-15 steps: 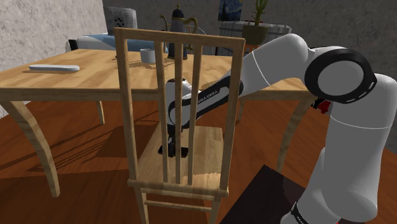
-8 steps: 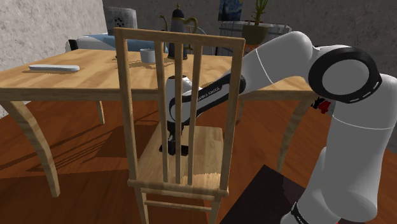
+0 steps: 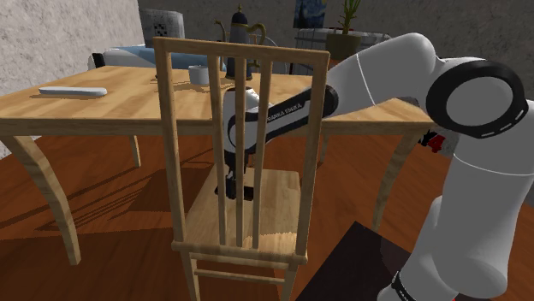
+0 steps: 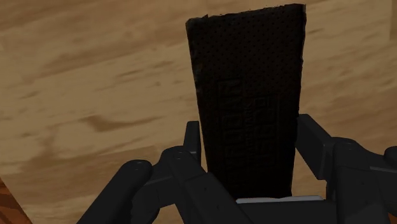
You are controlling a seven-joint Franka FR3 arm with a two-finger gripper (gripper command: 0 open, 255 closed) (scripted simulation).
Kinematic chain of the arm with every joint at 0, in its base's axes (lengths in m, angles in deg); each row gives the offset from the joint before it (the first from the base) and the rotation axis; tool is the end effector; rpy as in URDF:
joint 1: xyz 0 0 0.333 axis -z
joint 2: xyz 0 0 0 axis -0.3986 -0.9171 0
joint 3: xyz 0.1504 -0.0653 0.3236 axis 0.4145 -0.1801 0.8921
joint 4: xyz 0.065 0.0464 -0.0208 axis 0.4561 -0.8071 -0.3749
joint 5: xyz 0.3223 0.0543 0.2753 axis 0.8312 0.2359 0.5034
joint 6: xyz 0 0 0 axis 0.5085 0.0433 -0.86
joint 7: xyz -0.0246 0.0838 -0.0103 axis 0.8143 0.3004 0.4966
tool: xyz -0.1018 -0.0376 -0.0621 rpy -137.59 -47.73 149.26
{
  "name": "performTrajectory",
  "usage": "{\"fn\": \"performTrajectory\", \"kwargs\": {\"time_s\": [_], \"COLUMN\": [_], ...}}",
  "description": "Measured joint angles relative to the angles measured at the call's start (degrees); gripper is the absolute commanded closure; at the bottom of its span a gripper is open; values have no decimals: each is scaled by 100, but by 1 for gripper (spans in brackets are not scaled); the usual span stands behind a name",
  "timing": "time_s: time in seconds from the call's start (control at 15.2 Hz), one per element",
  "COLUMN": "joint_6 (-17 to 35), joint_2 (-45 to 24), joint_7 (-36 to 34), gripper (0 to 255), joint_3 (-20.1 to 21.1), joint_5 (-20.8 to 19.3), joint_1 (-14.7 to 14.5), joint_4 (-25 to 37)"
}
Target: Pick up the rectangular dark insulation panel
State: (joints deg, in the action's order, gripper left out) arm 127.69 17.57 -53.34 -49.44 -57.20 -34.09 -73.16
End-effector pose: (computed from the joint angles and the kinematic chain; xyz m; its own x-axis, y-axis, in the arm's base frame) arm 0.5948 0.1838 0.3890 0.8728 0.4879 0.0110 0.4879 -0.8720 -0.0390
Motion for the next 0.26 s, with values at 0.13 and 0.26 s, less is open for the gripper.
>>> {"fn": "performTrajectory", "kwargs": {"time_s": [0.13, 0.26], "joint_6": [-144, -277], "joint_2": [44, 78], "joint_7": [-13, -13], "gripper": [255, 255], "joint_3": [-6, -9], "joint_5": [2, 0], "joint_1": [-1, -3], "joint_4": [87, 191]}}
